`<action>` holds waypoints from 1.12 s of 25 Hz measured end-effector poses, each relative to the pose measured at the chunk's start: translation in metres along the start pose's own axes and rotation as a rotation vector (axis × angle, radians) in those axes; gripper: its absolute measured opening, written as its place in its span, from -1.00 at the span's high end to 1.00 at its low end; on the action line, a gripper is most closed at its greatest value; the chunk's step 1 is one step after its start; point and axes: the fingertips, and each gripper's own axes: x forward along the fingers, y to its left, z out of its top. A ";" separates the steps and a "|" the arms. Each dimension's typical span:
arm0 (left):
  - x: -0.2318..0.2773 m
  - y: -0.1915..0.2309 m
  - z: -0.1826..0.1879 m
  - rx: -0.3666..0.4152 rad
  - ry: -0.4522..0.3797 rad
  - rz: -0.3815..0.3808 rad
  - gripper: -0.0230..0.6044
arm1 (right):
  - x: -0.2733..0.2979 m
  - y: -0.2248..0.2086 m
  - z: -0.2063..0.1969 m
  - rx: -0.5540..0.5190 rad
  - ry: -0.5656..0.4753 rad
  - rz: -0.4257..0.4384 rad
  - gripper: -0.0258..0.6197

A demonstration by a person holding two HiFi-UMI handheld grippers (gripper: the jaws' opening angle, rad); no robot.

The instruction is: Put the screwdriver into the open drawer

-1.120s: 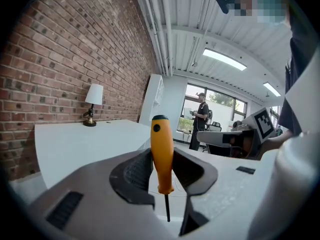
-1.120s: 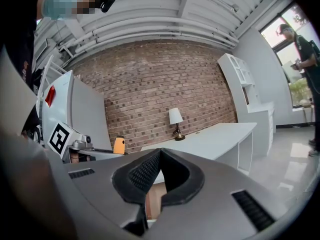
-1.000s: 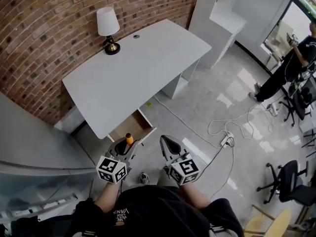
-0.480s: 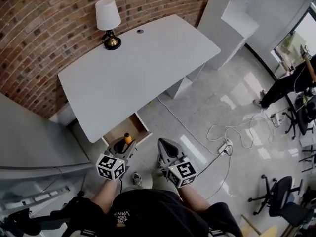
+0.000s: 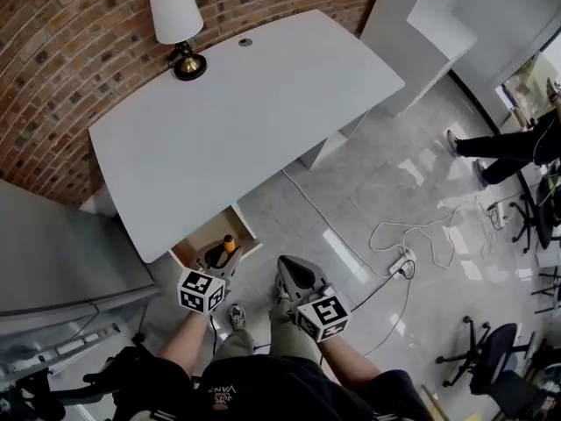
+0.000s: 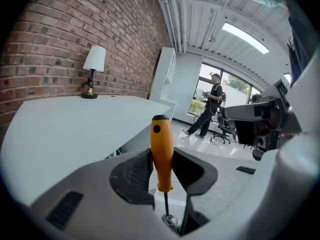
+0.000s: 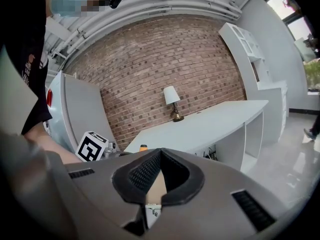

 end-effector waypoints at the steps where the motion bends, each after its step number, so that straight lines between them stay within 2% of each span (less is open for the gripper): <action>1: 0.007 0.003 -0.006 -0.005 0.013 0.005 0.54 | 0.002 -0.004 -0.005 0.007 0.007 0.003 0.94; 8: 0.055 0.033 -0.053 -0.037 0.122 0.056 0.54 | 0.017 -0.029 -0.029 0.028 0.035 0.019 0.94; 15: 0.097 0.073 -0.086 -0.049 0.198 0.089 0.54 | 0.038 -0.053 -0.058 0.071 0.062 0.020 0.94; 23: 0.132 0.108 -0.138 -0.053 0.357 0.127 0.54 | 0.049 -0.081 -0.080 0.100 0.072 0.021 0.94; 28: 0.150 0.117 -0.169 -0.019 0.475 0.142 0.54 | 0.049 -0.099 -0.089 0.122 0.073 0.018 0.94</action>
